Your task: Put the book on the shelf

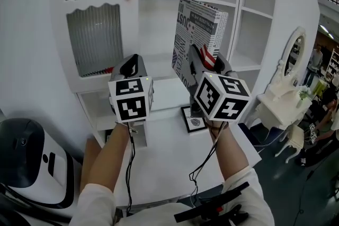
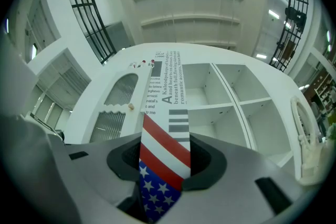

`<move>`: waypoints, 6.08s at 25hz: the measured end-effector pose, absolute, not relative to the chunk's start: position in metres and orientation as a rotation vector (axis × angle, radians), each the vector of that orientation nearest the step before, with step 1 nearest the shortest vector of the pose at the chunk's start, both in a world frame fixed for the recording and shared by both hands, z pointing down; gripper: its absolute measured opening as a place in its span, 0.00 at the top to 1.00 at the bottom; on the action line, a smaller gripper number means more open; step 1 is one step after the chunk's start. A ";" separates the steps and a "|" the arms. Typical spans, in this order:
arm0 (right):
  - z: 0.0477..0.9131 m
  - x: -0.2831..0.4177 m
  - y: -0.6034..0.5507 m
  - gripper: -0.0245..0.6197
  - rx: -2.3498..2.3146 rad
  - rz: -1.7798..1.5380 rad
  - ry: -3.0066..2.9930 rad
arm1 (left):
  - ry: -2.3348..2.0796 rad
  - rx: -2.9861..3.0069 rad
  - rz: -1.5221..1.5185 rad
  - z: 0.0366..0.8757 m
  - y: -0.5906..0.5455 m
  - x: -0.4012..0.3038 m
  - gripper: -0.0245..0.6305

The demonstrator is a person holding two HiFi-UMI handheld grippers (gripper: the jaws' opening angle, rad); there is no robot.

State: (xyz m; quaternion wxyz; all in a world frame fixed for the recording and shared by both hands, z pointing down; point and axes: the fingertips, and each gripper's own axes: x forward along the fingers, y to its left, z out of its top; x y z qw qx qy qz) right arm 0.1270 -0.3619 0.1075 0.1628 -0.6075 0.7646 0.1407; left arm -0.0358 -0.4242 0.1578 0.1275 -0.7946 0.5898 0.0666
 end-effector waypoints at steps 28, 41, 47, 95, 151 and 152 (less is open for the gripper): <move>0.024 0.136 -0.367 0.70 -1.691 0.484 2.182 | 1.727 -2.191 0.248 0.063 -0.418 -0.037 0.95; -0.026 0.119 -0.345 0.70 -1.664 0.565 2.197 | 1.721 -2.148 0.252 0.028 -0.410 -0.057 0.95; -0.049 0.111 -0.335 0.70 -1.666 0.602 2.190 | 1.715 -2.085 0.252 0.008 -0.403 -0.059 0.95; -0.167 0.078 -0.469 0.70 -1.722 0.554 2.135 | 1.743 -2.057 0.421 -0.067 -0.437 -0.103 0.95; -0.160 0.057 -0.590 0.65 -1.858 0.411 2.202 | 1.756 -2.158 0.344 -0.053 -0.460 -0.098 0.95; -0.160 0.058 -0.588 0.65 -1.859 0.409 2.204 | 1.757 -2.157 0.342 -0.052 -0.460 -0.097 0.95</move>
